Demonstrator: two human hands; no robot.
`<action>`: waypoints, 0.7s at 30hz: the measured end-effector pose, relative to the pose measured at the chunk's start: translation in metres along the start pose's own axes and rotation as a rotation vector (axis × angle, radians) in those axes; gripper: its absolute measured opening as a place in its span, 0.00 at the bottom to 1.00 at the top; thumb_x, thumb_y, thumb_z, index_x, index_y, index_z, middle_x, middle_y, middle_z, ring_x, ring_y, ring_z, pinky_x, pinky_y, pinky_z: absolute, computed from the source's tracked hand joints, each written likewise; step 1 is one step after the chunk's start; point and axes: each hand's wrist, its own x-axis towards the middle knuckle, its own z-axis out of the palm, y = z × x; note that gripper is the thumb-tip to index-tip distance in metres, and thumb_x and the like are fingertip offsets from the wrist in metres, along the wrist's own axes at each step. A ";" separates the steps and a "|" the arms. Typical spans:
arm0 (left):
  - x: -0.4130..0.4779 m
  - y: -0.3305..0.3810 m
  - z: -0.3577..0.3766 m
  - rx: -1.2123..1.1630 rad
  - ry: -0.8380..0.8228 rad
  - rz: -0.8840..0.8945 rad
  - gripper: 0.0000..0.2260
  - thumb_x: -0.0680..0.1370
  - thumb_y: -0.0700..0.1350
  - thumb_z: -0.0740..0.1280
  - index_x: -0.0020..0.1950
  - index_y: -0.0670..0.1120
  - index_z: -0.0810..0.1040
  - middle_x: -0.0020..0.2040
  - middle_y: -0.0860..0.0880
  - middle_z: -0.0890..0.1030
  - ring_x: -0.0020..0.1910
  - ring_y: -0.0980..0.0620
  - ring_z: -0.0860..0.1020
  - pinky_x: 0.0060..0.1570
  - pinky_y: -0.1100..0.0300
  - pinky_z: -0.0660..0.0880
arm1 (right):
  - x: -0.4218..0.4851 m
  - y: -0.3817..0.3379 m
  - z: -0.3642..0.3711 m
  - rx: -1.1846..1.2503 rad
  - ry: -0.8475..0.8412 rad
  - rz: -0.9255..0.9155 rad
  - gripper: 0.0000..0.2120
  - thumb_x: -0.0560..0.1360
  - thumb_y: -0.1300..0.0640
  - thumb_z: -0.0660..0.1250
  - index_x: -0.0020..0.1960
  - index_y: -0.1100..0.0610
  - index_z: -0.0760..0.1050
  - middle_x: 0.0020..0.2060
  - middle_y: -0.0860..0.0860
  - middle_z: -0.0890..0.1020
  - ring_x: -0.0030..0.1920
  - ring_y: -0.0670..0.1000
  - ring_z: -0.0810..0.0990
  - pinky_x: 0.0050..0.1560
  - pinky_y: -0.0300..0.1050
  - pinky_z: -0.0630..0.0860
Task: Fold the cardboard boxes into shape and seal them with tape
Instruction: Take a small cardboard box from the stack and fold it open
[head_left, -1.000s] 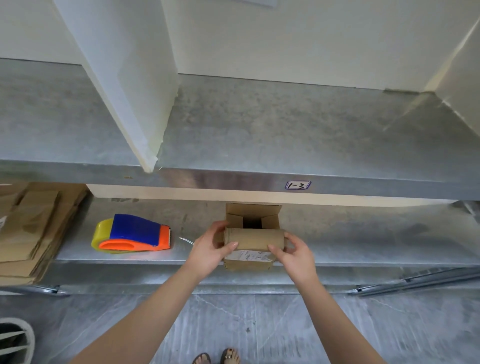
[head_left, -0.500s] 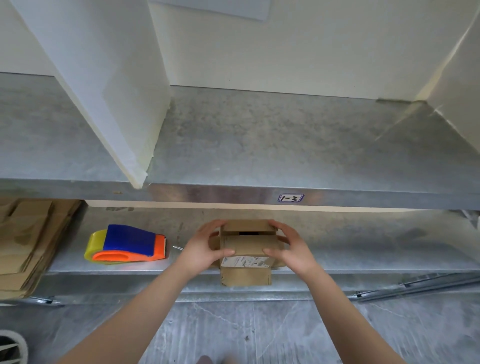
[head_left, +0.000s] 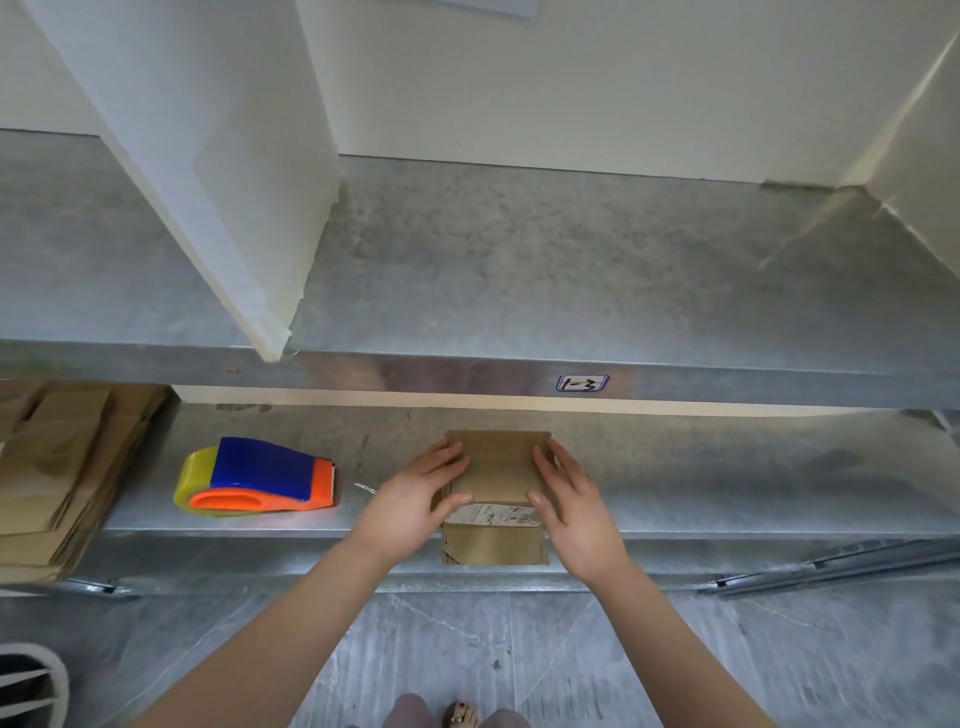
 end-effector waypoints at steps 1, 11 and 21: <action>0.001 -0.001 0.001 -0.008 0.002 -0.010 0.41 0.70 0.75 0.44 0.72 0.52 0.69 0.74 0.60 0.62 0.72 0.68 0.50 0.68 0.70 0.50 | 0.001 0.001 0.001 0.009 -0.002 0.006 0.38 0.73 0.27 0.41 0.77 0.44 0.56 0.77 0.41 0.53 0.74 0.49 0.59 0.71 0.46 0.63; 0.004 -0.001 -0.012 0.295 -0.058 0.064 0.29 0.78 0.62 0.45 0.76 0.52 0.63 0.77 0.54 0.60 0.76 0.51 0.59 0.72 0.57 0.50 | 0.006 -0.007 -0.011 -0.248 0.016 0.012 0.33 0.74 0.36 0.39 0.78 0.44 0.56 0.78 0.44 0.55 0.78 0.52 0.49 0.74 0.54 0.56; 0.016 0.014 -0.014 0.333 -0.048 -0.005 0.24 0.83 0.53 0.54 0.79 0.53 0.52 0.79 0.54 0.49 0.78 0.52 0.50 0.74 0.57 0.47 | 0.013 -0.020 -0.018 -0.294 0.036 0.005 0.35 0.74 0.41 0.36 0.77 0.47 0.58 0.78 0.50 0.58 0.78 0.56 0.53 0.75 0.58 0.54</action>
